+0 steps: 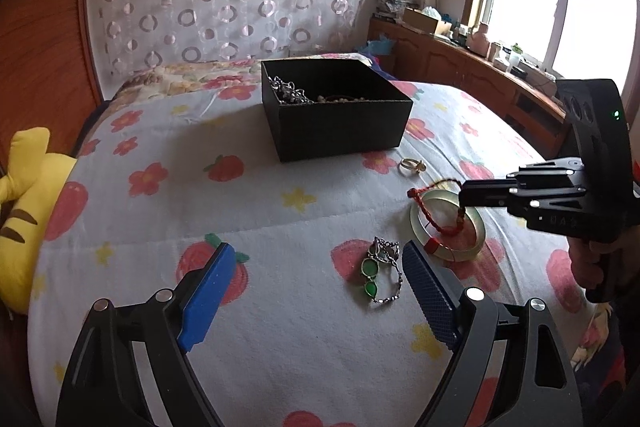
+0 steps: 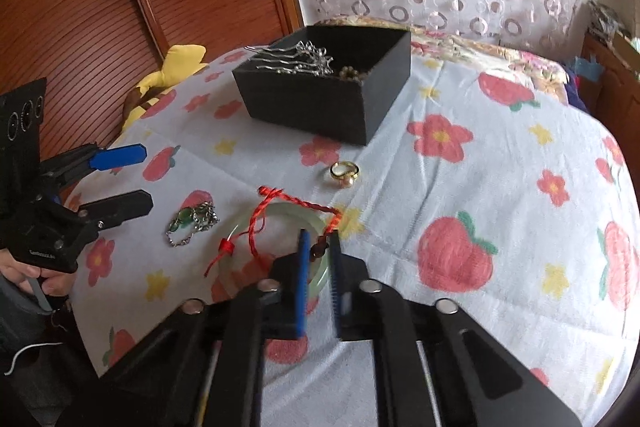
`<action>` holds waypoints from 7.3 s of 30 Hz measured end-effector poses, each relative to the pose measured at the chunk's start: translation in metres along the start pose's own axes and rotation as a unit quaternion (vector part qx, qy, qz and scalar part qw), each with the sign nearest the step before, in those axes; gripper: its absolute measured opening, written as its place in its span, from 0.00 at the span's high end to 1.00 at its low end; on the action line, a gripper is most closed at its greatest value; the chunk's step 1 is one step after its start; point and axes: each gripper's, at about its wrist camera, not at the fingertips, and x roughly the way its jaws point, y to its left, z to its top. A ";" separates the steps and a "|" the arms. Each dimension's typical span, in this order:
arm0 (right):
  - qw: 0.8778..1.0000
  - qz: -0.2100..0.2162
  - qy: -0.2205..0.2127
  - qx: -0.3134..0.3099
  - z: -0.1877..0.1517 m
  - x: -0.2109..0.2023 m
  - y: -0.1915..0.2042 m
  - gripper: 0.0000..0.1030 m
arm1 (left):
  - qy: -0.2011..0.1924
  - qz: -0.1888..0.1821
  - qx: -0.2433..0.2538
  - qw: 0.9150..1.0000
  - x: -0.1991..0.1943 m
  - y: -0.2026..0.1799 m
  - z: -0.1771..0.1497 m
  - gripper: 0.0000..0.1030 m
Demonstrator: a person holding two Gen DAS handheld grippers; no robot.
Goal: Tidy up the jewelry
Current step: 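Close the left tool on the green pendant necklace while the right tool grasps the red string bracelet, then lower the necklace and red bracelet into the black box and open both tools, then move the right tool to the gold ring and close on it, then lift the gold ring with the right tool while the left tool grasps the jade bangle, then carry the bangle and ring over the black box and open both tools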
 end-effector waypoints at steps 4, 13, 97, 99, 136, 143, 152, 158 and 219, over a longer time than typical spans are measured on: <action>1.000 0.002 -0.024 -0.004 0.006 -0.010 0.002 0.92 | 0.011 -0.004 0.006 1.000 0.003 -0.003 -0.002 0.20; 0.997 -0.002 -0.070 -0.016 0.013 -0.041 0.007 0.92 | 0.046 -0.023 0.036 0.998 0.015 -0.020 -0.006 0.20; 0.995 -0.069 -0.070 -0.030 0.122 0.020 -0.011 0.91 | -0.022 0.025 0.035 0.999 0.040 0.003 0.168 0.90; 0.995 -0.069 -0.069 -0.030 0.124 0.022 -0.010 0.91 | -0.021 0.026 0.033 0.999 0.042 0.002 0.168 0.89; 0.996 -0.047 0.023 -0.074 0.037 0.044 -0.005 0.73 | -0.007 0.005 0.001 1.000 0.025 0.011 0.043 0.13; 0.995 -0.054 0.029 -0.080 0.043 0.049 -0.002 0.76 | 0.003 0.000 0.004 1.000 0.026 0.008 0.030 0.14; 0.996 -0.051 0.014 -0.077 0.036 0.032 -0.005 0.89 | 0.015 -0.010 0.013 1.000 0.029 -0.006 0.024 0.14; 0.996 -0.059 -0.010 -0.067 0.021 0.005 -0.010 0.89 | 0.026 -0.024 0.021 0.999 0.035 -0.022 0.023 0.14; 0.994 -0.055 -0.080 -0.052 0.060 -0.034 -0.005 0.89 | -0.032 -0.009 0.031 0.999 0.028 -0.020 0.108 0.94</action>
